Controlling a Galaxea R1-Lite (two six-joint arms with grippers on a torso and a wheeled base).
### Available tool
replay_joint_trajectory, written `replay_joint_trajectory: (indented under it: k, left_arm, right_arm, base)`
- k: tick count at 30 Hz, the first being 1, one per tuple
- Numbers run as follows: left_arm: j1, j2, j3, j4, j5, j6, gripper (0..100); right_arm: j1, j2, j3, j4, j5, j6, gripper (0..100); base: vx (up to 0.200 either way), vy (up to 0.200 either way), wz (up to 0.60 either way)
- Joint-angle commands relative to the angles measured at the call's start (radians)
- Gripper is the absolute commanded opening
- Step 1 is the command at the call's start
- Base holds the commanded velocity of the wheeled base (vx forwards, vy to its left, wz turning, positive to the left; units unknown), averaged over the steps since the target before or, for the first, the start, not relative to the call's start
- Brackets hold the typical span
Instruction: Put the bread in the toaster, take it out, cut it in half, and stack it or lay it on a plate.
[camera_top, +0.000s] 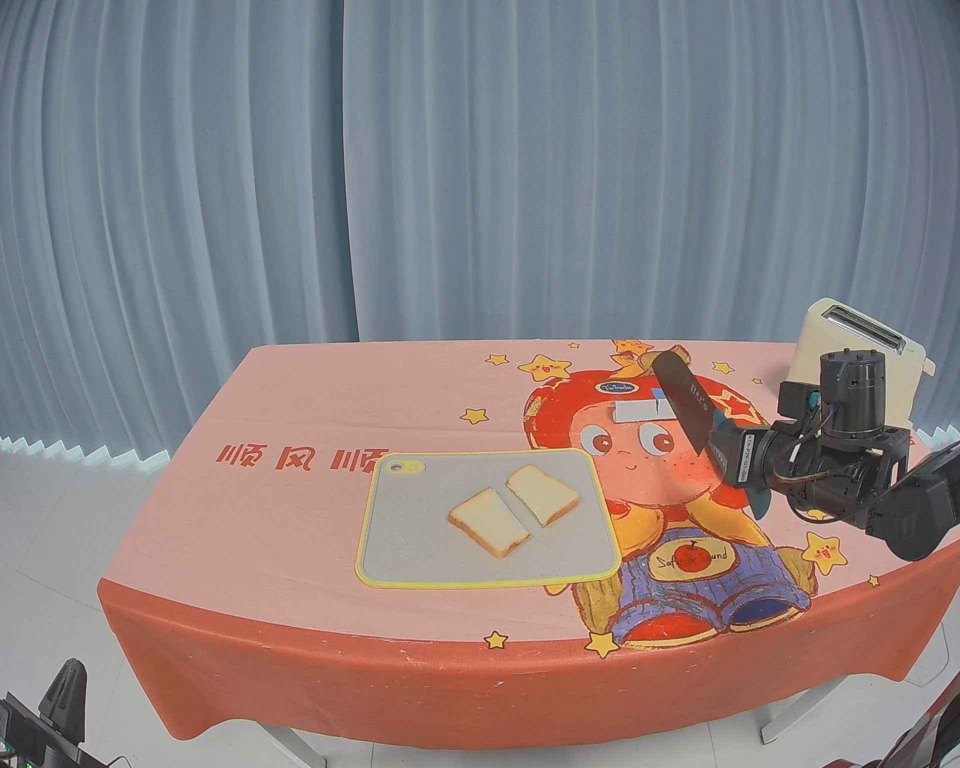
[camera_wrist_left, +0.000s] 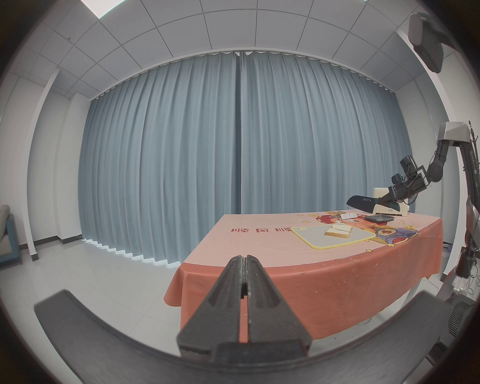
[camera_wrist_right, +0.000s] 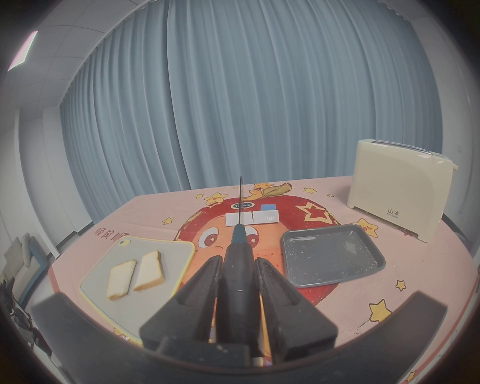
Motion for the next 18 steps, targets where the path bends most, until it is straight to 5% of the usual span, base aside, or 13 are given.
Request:
replay_joint_trajectory:
  k: [1,18]
  left_arm:
    - [0.0,0.002,0.018,-0.001,0.0,0.0,0]
    - [0.0,0.002,0.018,-0.001,0.0,0.0,0]
  right_arm:
    - [-0.013,0.038,-0.002,-0.001,0.0,-0.001,0]
    - [-0.018,0.116,-0.035,-0.004,-0.002,-0.002,0]
  base:
    - [0.0,0.0,0.0]
    - [0.0,0.0,0.0]
